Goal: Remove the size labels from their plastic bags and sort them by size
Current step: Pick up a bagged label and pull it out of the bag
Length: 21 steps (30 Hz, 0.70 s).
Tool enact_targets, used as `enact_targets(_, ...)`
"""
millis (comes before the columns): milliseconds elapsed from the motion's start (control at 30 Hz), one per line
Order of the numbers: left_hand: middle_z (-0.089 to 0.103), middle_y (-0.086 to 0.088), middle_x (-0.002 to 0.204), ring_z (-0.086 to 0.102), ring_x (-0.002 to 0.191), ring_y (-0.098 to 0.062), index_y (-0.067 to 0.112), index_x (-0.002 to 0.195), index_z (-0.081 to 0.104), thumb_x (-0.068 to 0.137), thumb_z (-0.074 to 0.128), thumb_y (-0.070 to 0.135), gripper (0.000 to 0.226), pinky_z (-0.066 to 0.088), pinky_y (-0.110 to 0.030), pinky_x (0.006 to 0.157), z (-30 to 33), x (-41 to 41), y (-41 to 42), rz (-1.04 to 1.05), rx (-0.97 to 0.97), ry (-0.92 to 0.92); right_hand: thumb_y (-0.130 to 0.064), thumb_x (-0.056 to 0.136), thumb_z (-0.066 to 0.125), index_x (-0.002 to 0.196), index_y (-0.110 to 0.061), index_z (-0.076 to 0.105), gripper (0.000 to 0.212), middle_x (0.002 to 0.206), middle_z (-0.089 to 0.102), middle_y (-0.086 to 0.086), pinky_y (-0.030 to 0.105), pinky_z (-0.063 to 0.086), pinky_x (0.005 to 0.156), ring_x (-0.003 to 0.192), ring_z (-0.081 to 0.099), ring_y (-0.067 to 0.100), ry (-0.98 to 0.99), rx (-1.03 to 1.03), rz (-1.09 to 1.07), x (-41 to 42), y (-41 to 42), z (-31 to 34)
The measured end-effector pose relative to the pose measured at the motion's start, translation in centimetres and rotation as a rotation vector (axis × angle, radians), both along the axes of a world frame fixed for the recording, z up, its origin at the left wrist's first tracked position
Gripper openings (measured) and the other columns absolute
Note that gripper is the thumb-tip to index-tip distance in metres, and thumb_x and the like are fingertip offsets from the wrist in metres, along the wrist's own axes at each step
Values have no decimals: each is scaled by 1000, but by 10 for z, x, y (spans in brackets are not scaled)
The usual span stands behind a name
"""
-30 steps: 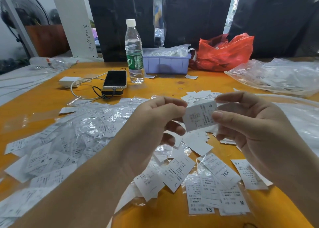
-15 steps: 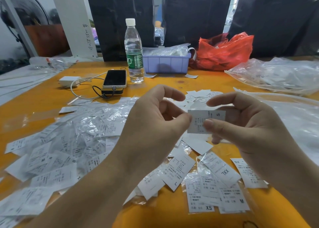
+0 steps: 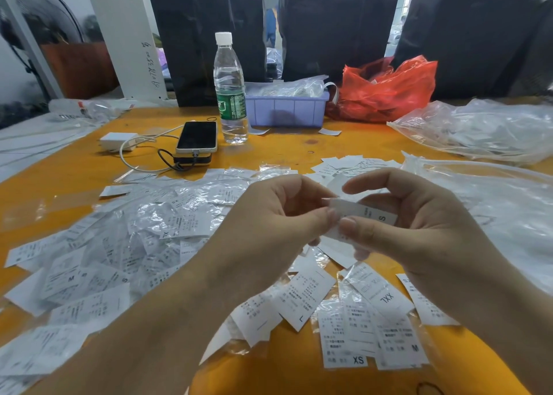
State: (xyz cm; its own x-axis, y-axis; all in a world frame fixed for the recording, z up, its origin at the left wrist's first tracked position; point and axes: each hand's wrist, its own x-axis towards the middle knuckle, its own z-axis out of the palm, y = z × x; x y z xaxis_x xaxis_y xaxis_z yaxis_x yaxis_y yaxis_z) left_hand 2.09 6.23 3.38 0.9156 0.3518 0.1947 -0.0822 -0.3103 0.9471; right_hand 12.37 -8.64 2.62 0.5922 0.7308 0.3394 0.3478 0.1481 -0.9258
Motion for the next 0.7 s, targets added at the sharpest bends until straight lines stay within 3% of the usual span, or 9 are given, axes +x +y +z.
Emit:
enact_targets(100,67,9,64,57,55,-2,20,81,70,85,69,18,5,46,-15,52,6,-2,9,4,3,10,-26,69,82,92,-22,70,26,78,73,12,34,56,59,65,65,33,42,25,-18,5,-1,3)
enact_targets(233,68,2,67,51,53,-3,17,77,73,79,68,24,8,44,-17,49,20,-9,30,-5,14,121,-11,78,75,90,-17,68,14,73,73,10,27,55,55,59,63,21,29,27,-97,13,-4,7)
enact_targets(367,68,6,66,48,54,-6,26,76,75,88,65,19,18,41,-19,51,24,-14,47,9,174,381,-18,78,71,89,-23,68,12,74,74,-3,25,56,60,63,68,13,-147,-159,-171,15,-2,1)
enact_targets(467,73,12,73,57,70,-13,36,74,75,91,62,21,26,45,-22,59,21,-12,52,79,292,583,-23,80,72,84,-29,69,8,77,70,-16,16,52,61,69,66,3,-310,-303,-231,17,0,-8)
enact_targets(533,72,13,71,63,72,-11,38,72,75,92,56,22,32,46,-20,54,18,-10,50,131,352,658,-25,82,71,83,-30,69,6,77,68,-17,15,49,62,73,63,0,-386,-390,-258,18,2,-12)
enact_targets(633,63,14,79,59,53,1,35,76,70,92,50,22,29,39,-13,39,12,-6,43,208,514,628,-29,84,69,83,-31,67,3,75,65,-14,14,41,58,69,58,-4,-432,-500,-269,21,4,-17)
enact_targets(700,53,20,88,57,63,0,41,86,63,91,49,23,22,37,-15,45,8,-5,37,218,652,552,-38,84,67,85,-31,64,7,79,61,-15,13,36,56,71,55,-3,-495,-595,-295,21,5,-18)
